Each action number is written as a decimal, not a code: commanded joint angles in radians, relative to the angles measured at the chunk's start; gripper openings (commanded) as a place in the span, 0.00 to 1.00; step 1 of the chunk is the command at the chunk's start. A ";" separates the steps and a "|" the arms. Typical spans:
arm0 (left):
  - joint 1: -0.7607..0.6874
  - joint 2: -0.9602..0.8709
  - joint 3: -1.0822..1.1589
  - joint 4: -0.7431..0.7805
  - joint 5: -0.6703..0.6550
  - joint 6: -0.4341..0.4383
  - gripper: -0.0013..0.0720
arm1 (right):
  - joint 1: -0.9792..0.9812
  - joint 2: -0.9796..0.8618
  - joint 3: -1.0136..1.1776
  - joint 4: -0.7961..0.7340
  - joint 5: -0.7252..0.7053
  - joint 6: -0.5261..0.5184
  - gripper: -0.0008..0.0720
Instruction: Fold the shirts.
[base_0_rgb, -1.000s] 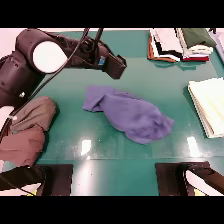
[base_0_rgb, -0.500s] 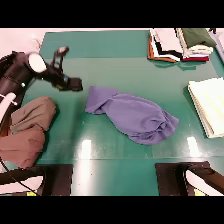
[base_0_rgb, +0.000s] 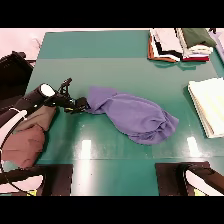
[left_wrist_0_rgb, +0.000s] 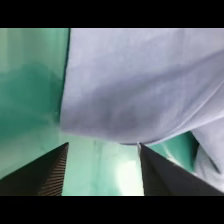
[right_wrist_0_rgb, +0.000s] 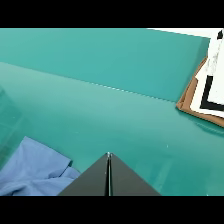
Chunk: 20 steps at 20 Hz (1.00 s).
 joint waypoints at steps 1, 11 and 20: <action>-0.045 -0.024 -0.026 -0.069 0.066 0.018 0.73 | 0.000 0.000 0.000 0.000 0.002 0.000 0.04; -0.016 -0.064 0.081 -0.211 0.101 0.076 0.05 | -0.074 -0.026 -0.043 -0.003 0.242 0.000 0.04; 0.051 0.023 0.272 -0.005 -0.022 0.101 0.05 | -0.492 0.047 -1.021 0.012 0.071 -0.036 0.74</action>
